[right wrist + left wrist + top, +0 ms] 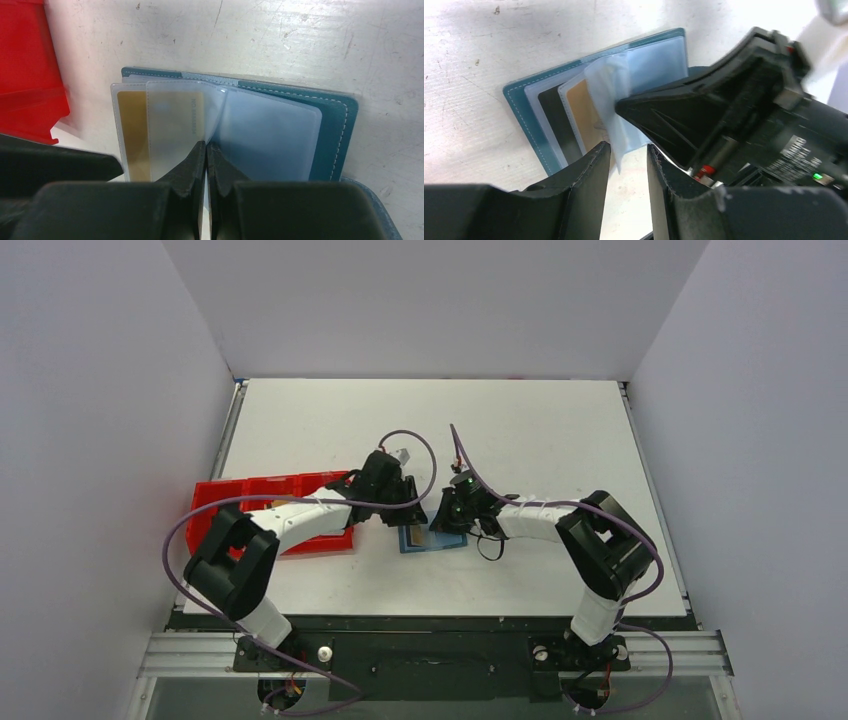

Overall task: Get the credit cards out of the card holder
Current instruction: Remove the credit card from the card holder.

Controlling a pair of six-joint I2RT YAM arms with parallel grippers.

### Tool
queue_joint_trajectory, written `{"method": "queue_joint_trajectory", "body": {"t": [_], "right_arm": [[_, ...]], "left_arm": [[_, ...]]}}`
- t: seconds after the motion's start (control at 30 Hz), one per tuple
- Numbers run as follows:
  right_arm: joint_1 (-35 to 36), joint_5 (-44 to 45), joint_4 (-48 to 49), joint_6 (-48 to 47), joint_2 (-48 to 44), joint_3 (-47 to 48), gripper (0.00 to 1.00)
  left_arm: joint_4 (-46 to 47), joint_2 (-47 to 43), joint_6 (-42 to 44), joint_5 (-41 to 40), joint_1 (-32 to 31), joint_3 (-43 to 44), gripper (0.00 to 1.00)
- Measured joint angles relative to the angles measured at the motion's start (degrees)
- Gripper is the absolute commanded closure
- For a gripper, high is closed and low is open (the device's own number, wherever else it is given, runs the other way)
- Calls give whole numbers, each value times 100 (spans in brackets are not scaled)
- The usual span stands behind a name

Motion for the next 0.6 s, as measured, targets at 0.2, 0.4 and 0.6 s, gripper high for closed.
{"method": "queue_joint_trajectory", "body": {"t": [0.2, 0.4, 0.6], "right_arm": [[-9, -20, 35, 11, -2, -20, 100], [-37, -85, 66, 15, -2, -39, 100], [-42, -101, 57, 15, -4, -33, 89]], "left_arm": [[22, 496, 11, -33, 0, -7, 71], [203, 758, 0, 15, 0, -33, 82], [341, 892, -11, 55, 0, -39, 100]]}}
